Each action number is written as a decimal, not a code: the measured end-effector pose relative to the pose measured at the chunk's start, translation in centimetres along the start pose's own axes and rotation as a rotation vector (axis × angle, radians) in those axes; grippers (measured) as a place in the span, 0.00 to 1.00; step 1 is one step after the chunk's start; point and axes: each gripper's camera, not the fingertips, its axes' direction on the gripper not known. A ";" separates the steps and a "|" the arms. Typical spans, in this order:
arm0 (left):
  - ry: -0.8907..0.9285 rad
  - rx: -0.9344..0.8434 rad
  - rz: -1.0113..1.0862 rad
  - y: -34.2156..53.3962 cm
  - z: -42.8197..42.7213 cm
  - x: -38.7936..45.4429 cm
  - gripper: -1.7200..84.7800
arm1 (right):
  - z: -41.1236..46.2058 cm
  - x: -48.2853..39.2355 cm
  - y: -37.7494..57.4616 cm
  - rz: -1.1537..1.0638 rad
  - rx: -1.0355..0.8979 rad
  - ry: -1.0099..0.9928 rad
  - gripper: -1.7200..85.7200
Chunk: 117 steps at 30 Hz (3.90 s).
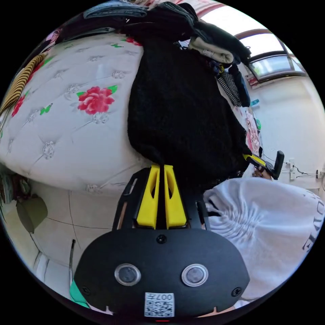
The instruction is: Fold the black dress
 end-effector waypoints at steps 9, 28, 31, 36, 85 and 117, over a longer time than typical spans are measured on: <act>0.036 0.216 -0.007 2.8 -3.3 -0.7 0.16 | -6.9 8.5 4.0 0.256 0.201 -0.070 0.11; 0.244 0.091 0.216 4.3 -11.1 -2.4 0.01 | -18.7 9.4 5.1 -0.042 0.257 -0.414 0.02; 0.371 -0.021 0.087 7.2 -7.1 -6.0 0.01 | -14.9 10.2 9.7 0.124 0.068 -0.457 0.02; 0.500 -0.096 -0.032 9.1 -2.4 -10.1 0.01 | -10.8 9.9 14.5 0.364 0.032 -0.540 0.02; 0.827 0.355 -0.212 27.6 -5.5 -5.2 0.01 | -24.2 6.4 26.9 0.260 0.390 -0.702 0.02; 0.176 -0.025 -0.024 6.8 2.0 -0.4 0.02 | -7.1 3.6 7.6 0.262 -0.013 -0.372 0.04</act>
